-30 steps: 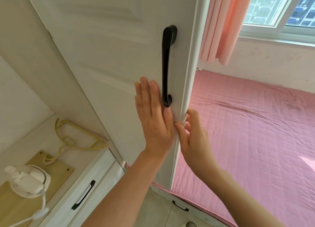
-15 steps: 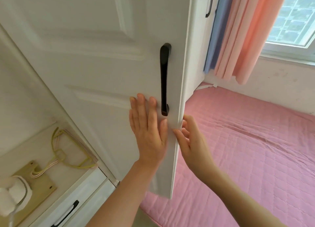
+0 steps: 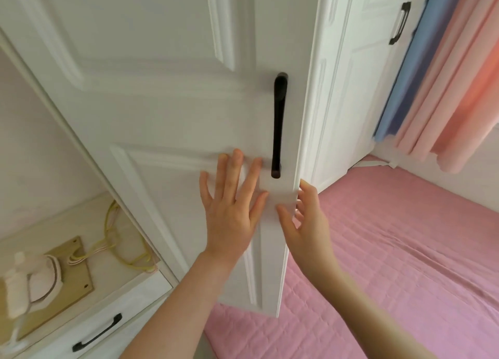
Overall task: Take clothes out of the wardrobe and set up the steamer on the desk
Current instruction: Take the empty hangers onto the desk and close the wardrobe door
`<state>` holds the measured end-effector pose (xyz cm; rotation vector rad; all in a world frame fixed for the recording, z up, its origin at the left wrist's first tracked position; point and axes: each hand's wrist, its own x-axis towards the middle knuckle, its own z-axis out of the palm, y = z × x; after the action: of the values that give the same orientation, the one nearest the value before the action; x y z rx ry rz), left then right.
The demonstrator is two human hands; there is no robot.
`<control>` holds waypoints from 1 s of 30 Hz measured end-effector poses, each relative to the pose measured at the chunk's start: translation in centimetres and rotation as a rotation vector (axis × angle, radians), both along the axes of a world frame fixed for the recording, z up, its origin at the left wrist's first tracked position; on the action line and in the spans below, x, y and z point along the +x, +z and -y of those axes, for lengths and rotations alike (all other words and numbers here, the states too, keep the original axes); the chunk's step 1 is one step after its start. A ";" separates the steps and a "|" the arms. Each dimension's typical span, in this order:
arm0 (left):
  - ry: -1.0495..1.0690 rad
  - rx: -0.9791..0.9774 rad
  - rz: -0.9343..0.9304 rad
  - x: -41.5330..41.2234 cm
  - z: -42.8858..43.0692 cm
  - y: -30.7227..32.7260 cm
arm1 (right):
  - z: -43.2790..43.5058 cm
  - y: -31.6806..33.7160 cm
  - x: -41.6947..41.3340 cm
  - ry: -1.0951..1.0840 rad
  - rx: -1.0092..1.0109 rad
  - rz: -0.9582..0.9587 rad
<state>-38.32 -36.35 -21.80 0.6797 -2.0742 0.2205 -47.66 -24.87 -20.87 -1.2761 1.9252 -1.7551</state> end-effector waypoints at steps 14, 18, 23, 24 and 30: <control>0.334 -0.009 0.339 4.1 7.7 2.3 | 8.0 1.0 -3.5 0.029 0.155 -0.100; 0.338 0.042 0.355 4.5 8.9 2.4 | 10.3 0.6 -3.2 -0.010 0.197 -0.269; 0.366 0.111 0.324 4.5 10.0 2.1 | 13.8 -0.1 -2.7 0.010 0.252 -0.450; 0.374 0.107 0.331 4.6 10.4 2.1 | 14.4 -0.2 -2.8 0.004 0.249 -0.499; 0.431 0.020 0.368 4.5 12.7 1.5 | 18.0 -0.6 -3.1 -0.029 0.211 -0.802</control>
<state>-33.77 -49.07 -20.30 1.1676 -2.2516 0.6074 -50.75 -42.90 -21.49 -2.0703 2.4281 -1.0617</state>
